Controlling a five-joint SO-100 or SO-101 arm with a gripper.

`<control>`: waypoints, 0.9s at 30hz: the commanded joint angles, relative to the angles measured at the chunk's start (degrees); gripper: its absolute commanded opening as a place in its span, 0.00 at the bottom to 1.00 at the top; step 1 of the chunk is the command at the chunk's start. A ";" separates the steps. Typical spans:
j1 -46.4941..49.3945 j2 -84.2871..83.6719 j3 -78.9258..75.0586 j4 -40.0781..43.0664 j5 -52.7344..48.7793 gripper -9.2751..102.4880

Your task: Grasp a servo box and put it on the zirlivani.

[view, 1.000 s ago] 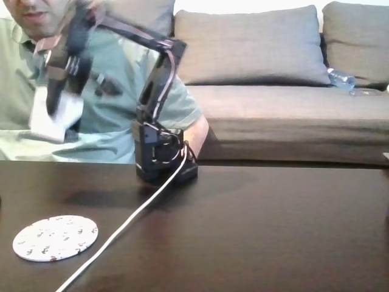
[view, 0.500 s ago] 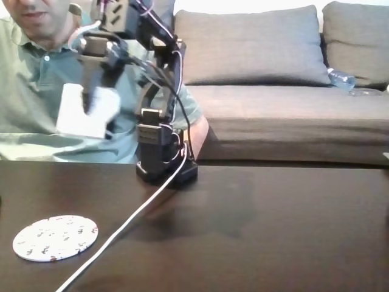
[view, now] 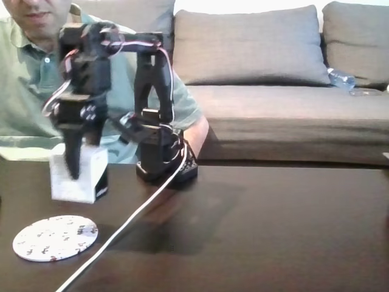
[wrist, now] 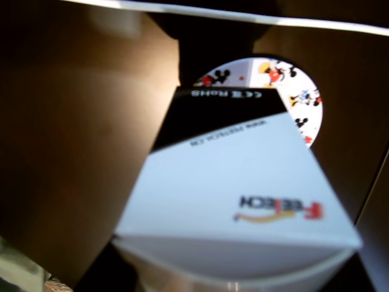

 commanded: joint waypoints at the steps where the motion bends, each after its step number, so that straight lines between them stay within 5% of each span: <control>1: 2.11 -3.60 -7.73 0.70 -0.09 0.22; 12: 4.22 -13.54 -18.28 4.04 -0.26 0.22; 27: 2.20 -14.50 -13.45 -4.04 -3.08 0.22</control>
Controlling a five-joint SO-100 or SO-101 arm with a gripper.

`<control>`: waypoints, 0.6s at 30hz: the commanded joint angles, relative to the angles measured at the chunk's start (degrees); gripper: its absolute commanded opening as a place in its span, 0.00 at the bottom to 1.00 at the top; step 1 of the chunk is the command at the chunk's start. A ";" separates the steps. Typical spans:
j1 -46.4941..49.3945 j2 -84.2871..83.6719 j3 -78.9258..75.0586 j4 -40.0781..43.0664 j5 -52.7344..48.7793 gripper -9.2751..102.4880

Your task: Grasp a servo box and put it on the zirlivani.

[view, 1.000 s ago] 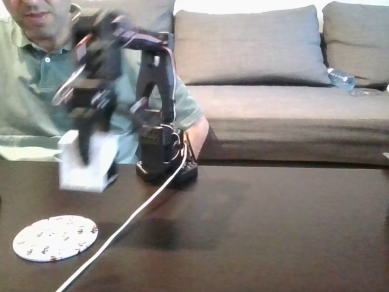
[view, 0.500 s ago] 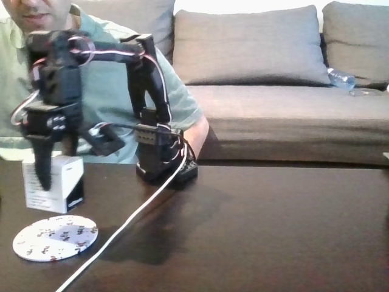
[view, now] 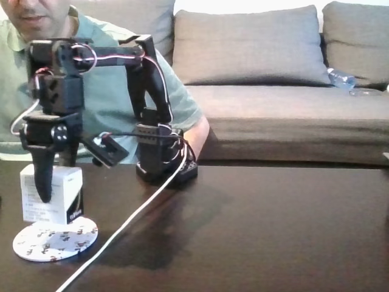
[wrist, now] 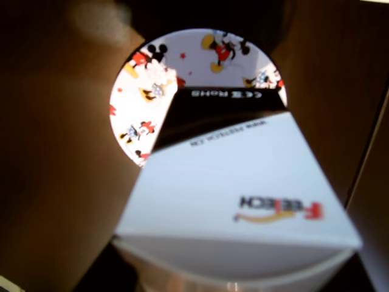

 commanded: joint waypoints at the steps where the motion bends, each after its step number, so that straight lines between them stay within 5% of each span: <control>1: -0.26 0.70 0.79 -1.67 -0.18 0.22; 18: -0.35 0.62 12.74 -13.01 -0.26 0.23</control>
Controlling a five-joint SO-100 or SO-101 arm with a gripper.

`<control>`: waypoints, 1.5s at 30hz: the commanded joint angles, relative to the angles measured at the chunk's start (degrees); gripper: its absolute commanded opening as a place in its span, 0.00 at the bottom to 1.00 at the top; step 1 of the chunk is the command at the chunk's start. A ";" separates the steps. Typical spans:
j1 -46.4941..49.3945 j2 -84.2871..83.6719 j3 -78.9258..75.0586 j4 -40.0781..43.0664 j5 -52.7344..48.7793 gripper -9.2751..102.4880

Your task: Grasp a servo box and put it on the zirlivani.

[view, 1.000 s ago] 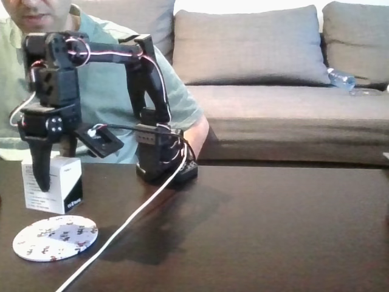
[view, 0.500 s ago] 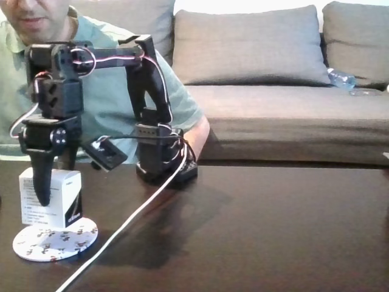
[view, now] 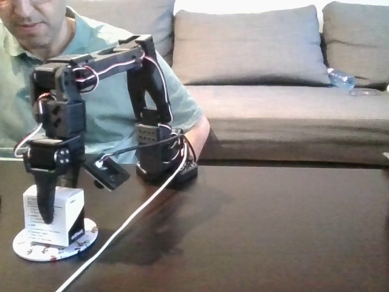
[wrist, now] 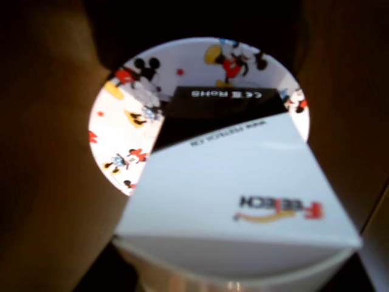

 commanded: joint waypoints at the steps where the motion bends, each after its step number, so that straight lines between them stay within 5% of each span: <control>1: -0.35 0.44 0.79 -1.05 -0.26 0.23; 8: -0.26 1.32 1.05 -0.18 -0.26 0.37; 15: -0.35 1.49 0.53 0.09 -0.18 0.39; 34: -6.59 18.72 -16.26 27.95 0.79 0.38; 39: -10.28 41.04 -7.03 26.98 0.79 0.21; 45: -16.79 68.91 21.18 8.61 0.18 0.12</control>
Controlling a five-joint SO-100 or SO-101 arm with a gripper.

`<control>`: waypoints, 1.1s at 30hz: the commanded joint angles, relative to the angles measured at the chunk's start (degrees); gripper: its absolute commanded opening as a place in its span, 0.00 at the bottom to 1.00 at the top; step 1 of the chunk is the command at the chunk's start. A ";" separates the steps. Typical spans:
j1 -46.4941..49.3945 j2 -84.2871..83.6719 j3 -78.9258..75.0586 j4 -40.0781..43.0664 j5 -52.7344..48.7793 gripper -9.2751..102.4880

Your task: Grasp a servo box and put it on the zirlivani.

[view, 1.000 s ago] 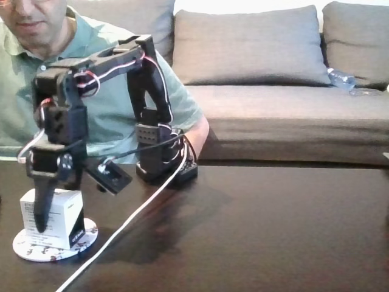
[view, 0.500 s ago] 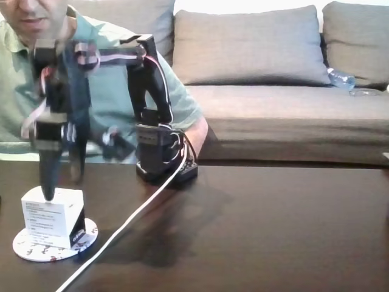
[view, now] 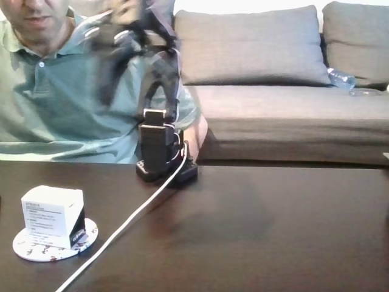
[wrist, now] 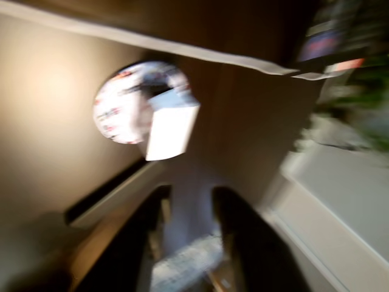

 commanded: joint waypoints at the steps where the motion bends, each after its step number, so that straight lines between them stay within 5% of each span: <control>1: -3.08 16.26 17.67 -10.99 0.62 0.12; 13: -10.72 31.11 64.42 -42.10 0.88 0.12; 25: -11.78 40.34 73.83 -42.36 1.14 0.12; 33: -12.74 64.60 77.34 -29.27 1.23 0.08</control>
